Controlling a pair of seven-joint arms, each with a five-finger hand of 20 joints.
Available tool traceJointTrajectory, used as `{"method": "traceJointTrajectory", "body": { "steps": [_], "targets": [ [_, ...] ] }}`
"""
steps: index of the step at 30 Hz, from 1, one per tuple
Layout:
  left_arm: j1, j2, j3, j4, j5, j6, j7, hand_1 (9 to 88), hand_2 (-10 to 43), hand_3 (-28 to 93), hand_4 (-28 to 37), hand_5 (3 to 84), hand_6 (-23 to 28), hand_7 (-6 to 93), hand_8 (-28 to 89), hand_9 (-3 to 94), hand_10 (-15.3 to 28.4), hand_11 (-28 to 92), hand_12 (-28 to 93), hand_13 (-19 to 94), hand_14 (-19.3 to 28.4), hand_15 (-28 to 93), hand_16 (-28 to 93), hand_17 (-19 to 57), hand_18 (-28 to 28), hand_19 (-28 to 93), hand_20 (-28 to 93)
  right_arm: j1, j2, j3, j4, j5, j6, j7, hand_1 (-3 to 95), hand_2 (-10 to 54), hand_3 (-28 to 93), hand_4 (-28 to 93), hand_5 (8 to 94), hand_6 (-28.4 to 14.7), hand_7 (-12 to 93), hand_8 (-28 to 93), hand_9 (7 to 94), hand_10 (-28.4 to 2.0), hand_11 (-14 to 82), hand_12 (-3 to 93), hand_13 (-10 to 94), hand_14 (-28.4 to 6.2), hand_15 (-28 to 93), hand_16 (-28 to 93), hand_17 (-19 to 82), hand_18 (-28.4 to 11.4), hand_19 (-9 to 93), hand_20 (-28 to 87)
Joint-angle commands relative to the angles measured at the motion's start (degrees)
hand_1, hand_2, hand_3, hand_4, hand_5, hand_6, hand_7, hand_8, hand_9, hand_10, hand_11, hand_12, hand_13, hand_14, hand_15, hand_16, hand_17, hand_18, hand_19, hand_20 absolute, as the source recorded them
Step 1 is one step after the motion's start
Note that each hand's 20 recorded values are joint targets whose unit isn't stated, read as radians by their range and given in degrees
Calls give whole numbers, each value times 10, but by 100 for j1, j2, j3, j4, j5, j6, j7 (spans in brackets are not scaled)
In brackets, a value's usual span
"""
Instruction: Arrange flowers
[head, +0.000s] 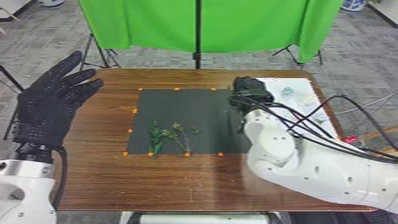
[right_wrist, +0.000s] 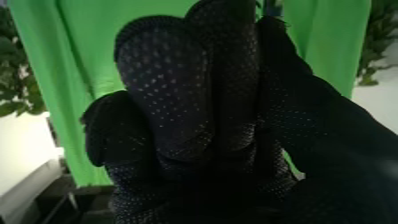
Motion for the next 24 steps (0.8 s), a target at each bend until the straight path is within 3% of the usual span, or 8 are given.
{"method": "traceJointTrajectory", "body": {
  "steps": [1,16,18,24],
  "targets": [
    [52,-10,1,14,29,-47,-68,211,74,776,-283,336,77,112,-83,305,188,262,110,232,259,477,-88,-89,211,527,80,-218,-169,-200,37,162,-254,27,560,-95,742,-283,873,-34,193,119,937,-91,343,152,925,-61,508,214,612,-141,932,208],
    [-72,-33,58,46,50,-92,-165,210,74,777,-283,336,77,113,-83,304,188,262,110,232,259,477,-88,-90,211,526,80,-114,-574,-707,58,269,-573,94,548,-95,726,-267,869,-23,191,101,937,-92,345,152,921,-63,511,213,608,-146,932,217],
    [-118,-84,66,58,90,-127,-239,211,74,776,-283,336,77,113,-83,304,188,261,110,232,259,478,-88,-90,211,526,80,-170,-643,-591,136,253,-653,-6,546,-95,723,-266,869,-22,193,98,937,-92,344,152,921,-63,512,212,608,-147,932,218],
    [-116,-83,65,54,86,-118,-232,211,75,776,-283,336,77,113,-83,305,188,261,110,232,259,477,-88,-90,211,526,80,-101,-755,-669,153,309,-681,34,543,-95,716,-264,867,-21,195,95,937,-92,347,153,922,-63,514,210,608,-147,932,220]
  ]
}}
